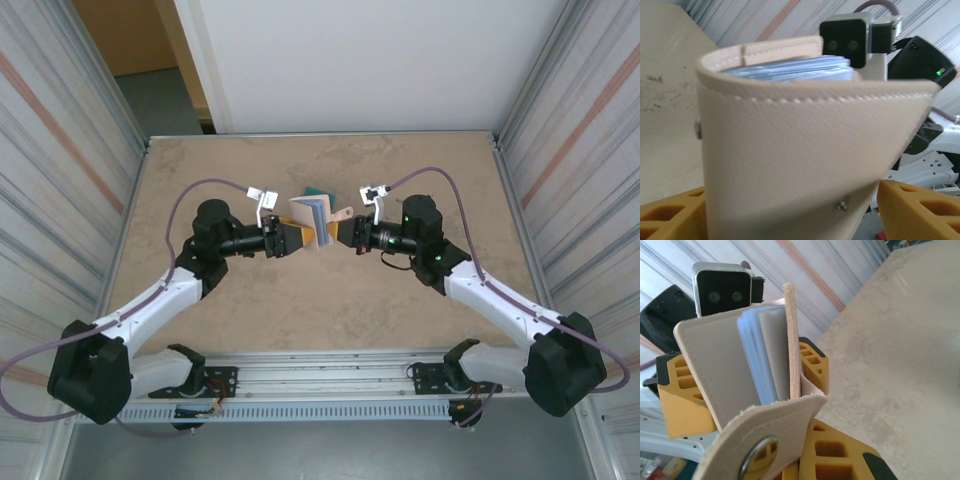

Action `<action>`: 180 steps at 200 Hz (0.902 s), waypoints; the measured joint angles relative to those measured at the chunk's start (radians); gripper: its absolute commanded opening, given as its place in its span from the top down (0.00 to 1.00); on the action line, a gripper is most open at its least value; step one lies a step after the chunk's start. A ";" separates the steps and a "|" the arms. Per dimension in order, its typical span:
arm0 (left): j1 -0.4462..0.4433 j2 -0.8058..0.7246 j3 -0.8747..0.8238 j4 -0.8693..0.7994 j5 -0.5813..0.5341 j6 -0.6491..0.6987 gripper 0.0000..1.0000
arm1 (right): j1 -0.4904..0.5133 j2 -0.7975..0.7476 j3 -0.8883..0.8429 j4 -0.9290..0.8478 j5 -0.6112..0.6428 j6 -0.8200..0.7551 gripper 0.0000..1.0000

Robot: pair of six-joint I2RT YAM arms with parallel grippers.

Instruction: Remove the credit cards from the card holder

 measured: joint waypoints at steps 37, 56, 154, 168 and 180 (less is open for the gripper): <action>0.000 0.041 0.002 0.029 0.002 -0.026 0.03 | 0.011 -0.021 0.027 -0.107 0.084 -0.034 1.00; 0.000 0.057 0.002 0.039 0.003 -0.041 0.01 | 0.016 -0.021 0.027 -0.149 0.121 -0.045 1.00; -0.040 0.093 0.036 -0.002 -0.035 -0.016 0.06 | 0.066 0.002 0.092 -0.268 0.235 -0.051 1.00; -0.051 0.093 0.039 -0.029 -0.064 0.010 0.08 | 0.085 0.002 0.105 -0.295 0.267 -0.052 1.00; -0.063 0.093 0.039 -0.052 -0.099 0.031 0.10 | 0.101 0.005 0.115 -0.315 0.294 -0.052 1.00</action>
